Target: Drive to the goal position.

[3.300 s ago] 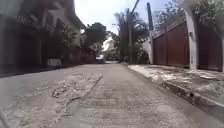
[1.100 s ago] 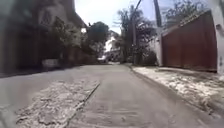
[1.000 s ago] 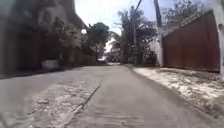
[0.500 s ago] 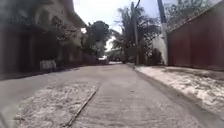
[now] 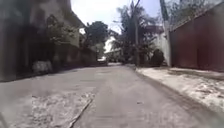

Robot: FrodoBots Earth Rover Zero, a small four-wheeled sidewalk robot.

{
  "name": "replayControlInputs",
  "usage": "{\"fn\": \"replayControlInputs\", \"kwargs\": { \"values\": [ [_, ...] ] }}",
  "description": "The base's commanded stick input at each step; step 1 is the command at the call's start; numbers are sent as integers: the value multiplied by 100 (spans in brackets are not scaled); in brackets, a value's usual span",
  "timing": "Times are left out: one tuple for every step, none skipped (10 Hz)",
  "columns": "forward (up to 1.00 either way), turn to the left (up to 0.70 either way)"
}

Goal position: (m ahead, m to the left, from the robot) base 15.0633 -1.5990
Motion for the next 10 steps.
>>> {"fn": "replayControlInputs", "kwargs": {
  "values": [
    [97, -3],
    [91, 0],
    [89, 0],
    [90, 0],
    [90, 0],
    [89, -3],
    [92, -5],
    [95, -5],
    [100, 0],
    [100, 0]
  ]
}}
